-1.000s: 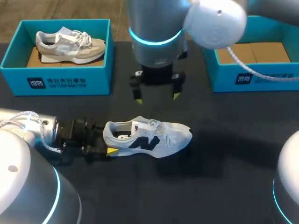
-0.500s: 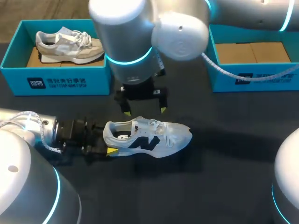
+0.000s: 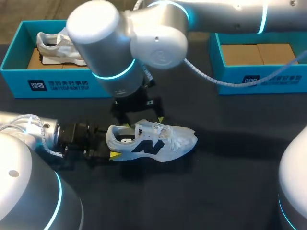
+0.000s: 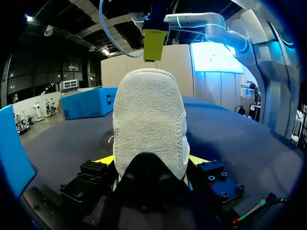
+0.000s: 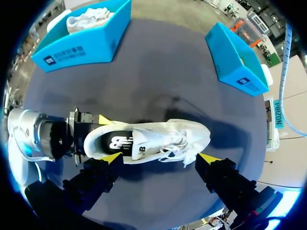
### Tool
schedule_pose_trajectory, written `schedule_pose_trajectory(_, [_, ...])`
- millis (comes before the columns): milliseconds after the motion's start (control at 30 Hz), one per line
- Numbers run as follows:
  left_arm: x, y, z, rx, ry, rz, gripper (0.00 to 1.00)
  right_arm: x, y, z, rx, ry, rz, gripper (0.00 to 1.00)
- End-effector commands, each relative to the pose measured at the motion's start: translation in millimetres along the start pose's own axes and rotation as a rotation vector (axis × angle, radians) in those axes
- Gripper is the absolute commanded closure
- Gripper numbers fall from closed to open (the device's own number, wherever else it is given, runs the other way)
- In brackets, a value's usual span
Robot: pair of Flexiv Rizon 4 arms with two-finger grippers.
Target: Take the shoe out of the shoebox, open the shoe tongue, remove and reinsert the insole, then place the shoe into the shoebox
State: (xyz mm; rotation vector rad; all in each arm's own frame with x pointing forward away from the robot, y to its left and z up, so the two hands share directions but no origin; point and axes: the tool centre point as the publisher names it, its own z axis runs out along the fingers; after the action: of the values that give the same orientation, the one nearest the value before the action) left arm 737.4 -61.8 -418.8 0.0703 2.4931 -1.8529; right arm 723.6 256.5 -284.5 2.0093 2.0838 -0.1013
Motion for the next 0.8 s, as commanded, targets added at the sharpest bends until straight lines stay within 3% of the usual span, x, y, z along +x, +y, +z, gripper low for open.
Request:
schedule_pose_trajectory(33, [1.1,4,-2,-0.001,-0.002,0.001,1.0,16.5,-3.0,9,0.004,-0.143,0.01,0.0])
schedule_pose_trajectory(800, [1.1,4,-2,-0.001,-0.002,0.001,1.0,15.7,-1.0,53,0.059,-0.304,0.078,0.0])
